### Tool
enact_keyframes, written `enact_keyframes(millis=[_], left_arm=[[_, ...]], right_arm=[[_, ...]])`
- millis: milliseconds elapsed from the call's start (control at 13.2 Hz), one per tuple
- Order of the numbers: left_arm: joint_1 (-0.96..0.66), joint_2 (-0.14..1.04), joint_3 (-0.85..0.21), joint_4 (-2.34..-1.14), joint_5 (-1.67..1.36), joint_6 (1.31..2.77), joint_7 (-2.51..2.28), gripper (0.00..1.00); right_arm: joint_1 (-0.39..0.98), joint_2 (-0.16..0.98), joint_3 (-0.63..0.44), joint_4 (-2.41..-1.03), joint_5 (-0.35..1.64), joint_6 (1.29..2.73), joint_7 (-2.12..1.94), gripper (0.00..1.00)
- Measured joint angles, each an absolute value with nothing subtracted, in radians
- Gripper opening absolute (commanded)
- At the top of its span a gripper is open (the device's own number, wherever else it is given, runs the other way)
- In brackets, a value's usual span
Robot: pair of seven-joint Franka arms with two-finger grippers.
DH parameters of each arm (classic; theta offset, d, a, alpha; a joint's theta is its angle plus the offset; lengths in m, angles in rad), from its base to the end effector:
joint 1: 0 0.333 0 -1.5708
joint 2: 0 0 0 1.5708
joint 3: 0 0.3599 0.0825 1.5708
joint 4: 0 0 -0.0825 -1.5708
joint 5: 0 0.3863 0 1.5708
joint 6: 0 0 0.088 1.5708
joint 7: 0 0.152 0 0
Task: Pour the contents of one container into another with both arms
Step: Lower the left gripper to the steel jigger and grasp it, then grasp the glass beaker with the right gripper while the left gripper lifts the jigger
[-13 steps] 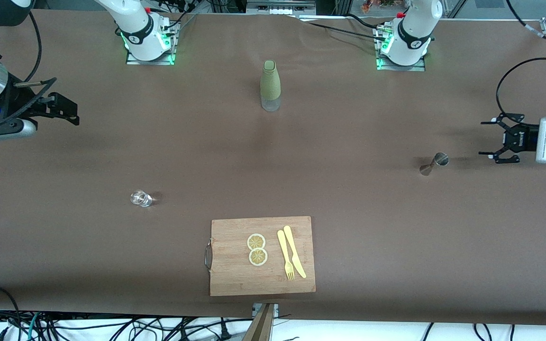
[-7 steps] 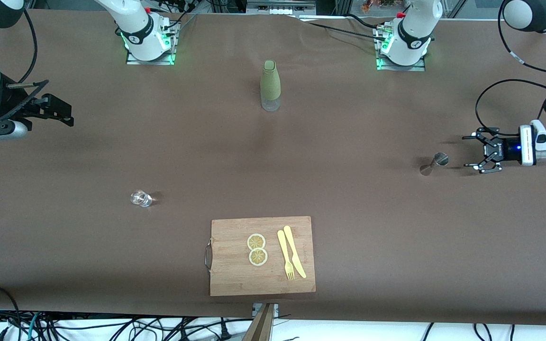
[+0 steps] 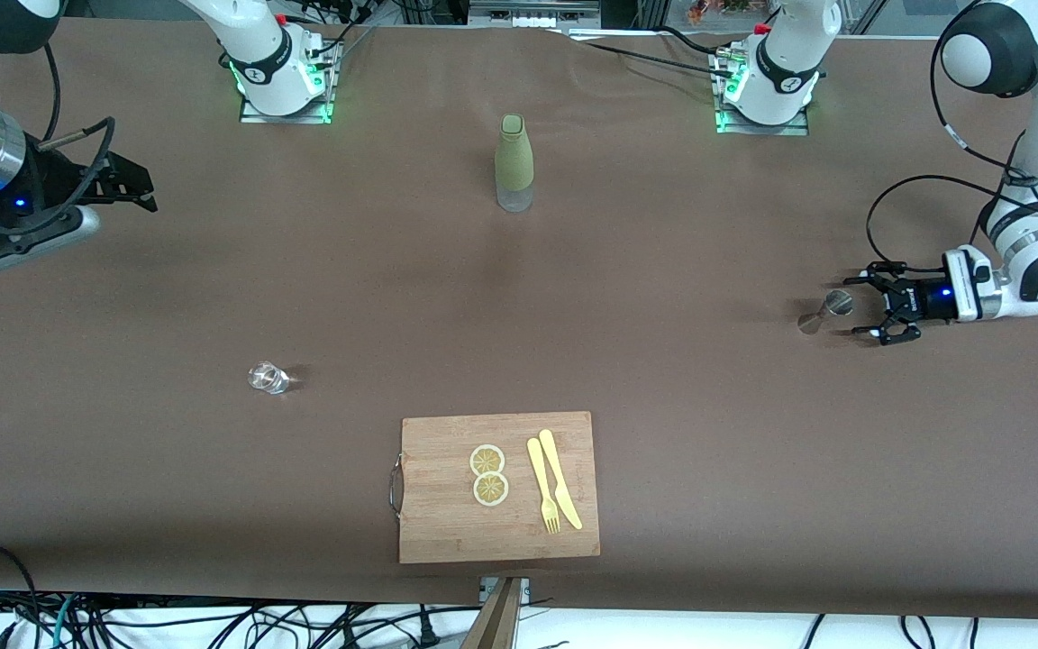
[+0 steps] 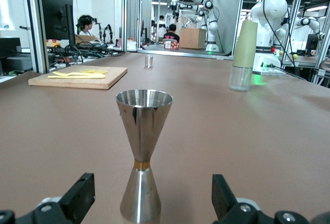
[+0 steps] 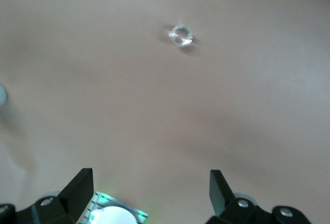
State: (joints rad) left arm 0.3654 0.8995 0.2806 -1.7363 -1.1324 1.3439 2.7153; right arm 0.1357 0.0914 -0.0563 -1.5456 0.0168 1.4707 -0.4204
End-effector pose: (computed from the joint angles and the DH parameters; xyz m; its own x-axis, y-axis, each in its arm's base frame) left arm 0.5323 0.2003 0.0975 0.0677 -0.2008 0.9773 -0.9969 -0.0533 0.0581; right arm 0.5654 0.0491 0.5762 0.8654 0.4792 -0.1462 0.4728 -0.8777 -0.0781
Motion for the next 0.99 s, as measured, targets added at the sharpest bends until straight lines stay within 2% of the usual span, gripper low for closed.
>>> enact_keyframes(millis=[455,683,834,910,986], left_arm=[[0.361,0.93,0.242,-1.735,-1.158,1.344,2.721,1.0],[0.359,0.932,0.232,-1.734,-1.158,1.344,2.721,0.98],[0.355,0.936,0.231,-1.733,-1.158,1.344,2.722,0.83],[0.354,0.937,0.231,-1.733,-1.158,1.344,2.722,0.69],[0.354,0.937,0.231,-1.733,-1.158,1.344,2.722,0.51]], right_arm=[[0.109,0.174,-0.07,-1.549,0.15,1.525,-0.88,1.0],[0.057,0.241,-0.095,-1.564,0.278,1.553,-1.202,1.0],[0.033,0.3,-0.142,-1.58,0.354,1.568,-1.447,1.0],[0.015,0.333,-0.164,-1.593,0.401,1.584,-1.572,1.0],[-0.009,0.369,-0.179,-1.607,0.436,1.612,-1.692,1.0]])
